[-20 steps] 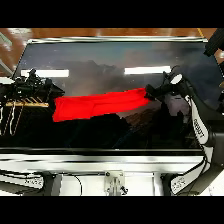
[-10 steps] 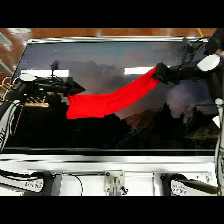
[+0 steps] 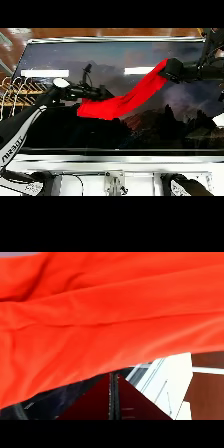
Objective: Fold the shirts.
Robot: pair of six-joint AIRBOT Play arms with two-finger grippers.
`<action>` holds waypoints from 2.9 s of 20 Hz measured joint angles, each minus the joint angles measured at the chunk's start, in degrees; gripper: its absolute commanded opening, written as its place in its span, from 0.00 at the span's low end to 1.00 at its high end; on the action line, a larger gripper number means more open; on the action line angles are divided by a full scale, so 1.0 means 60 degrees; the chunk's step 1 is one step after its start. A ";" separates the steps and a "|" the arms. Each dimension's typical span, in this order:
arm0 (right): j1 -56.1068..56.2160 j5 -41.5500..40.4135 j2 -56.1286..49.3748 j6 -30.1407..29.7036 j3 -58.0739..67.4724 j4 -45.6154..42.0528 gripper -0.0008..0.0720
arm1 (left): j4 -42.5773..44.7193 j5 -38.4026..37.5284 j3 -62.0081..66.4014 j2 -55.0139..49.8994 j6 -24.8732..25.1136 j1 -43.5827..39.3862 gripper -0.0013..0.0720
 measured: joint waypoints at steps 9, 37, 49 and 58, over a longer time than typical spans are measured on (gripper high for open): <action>0.0000 0.0863 0.0266 0.0073 0.0000 0.0492 0.10 | -0.2091 0.1494 0.0222 -0.1421 0.0015 -0.1712 0.07; 0.5023 -0.3891 -0.4207 0.0113 0.0000 0.0896 0.10 | 0.3304 0.0372 0.0597 0.6892 -0.1504 0.4543 0.06; 0.5468 -0.5067 -0.5410 0.0619 -0.0004 0.2018 0.11 | 0.3472 -0.0790 0.0597 0.7992 -0.1566 0.5493 0.06; 0.5697 -0.5344 -0.5333 0.0579 0.0000 0.2310 0.71 | 0.3472 -0.1053 0.0597 0.8011 -0.1574 0.5512 0.07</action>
